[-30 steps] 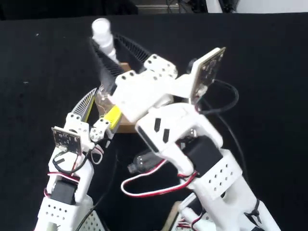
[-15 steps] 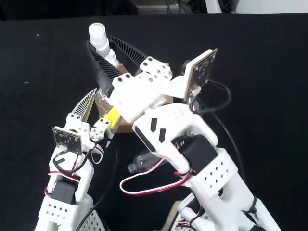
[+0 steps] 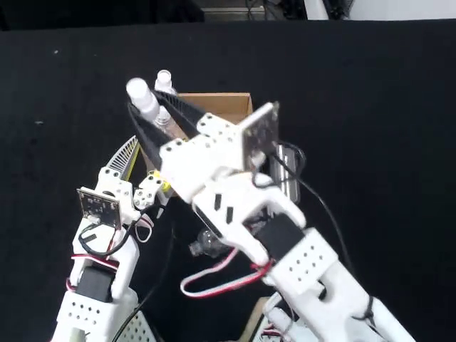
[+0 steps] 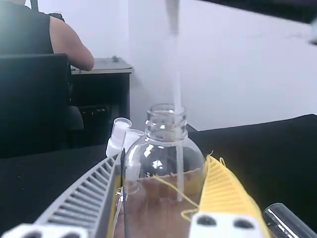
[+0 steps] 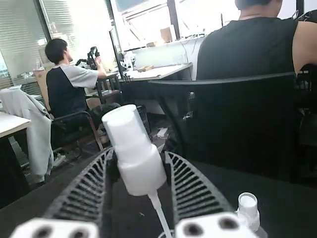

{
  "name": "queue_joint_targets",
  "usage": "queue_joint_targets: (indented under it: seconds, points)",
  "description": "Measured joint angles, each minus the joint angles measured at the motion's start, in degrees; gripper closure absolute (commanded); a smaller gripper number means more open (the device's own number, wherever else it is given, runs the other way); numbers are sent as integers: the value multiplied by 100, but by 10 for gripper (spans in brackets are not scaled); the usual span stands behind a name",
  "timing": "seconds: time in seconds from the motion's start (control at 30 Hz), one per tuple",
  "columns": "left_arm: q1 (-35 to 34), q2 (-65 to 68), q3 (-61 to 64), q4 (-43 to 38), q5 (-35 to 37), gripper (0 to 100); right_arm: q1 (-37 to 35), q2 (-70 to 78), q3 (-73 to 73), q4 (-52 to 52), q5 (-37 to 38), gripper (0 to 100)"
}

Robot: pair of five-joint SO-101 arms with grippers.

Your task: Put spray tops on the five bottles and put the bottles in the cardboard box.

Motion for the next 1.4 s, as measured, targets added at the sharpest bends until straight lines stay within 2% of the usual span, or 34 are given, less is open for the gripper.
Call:
queue_joint_targets:
  seconds: [0.13, 0.3, 0.37, 0.57, 0.8, 1.2, 1.4]
  points:
    - [26, 0, 0, 0, 0, 970, 0, -440, 598, 0, 35, 976]
    - [26, 0, 0, 0, 0, 970, 0, -475, 659, 132, 35, 805]
    - [26, 0, 0, 0, 0, 970, -9, -475, 659, 378, 35, 772]
    - [9, 0, 9, 0, 0, 970, 9, -475, 387, 703, 35, 826]
    - [9, 0, 9, 0, 0, 970, 9, -589, 299, 712, 35, 988]
    - [9, 0, 9, 0, 0, 970, 18, -791, -1266, 2233, 35, 973]
    - [9, 0, 9, 0, 0, 970, 1099, -800, -1873, 3578, 527, 973]
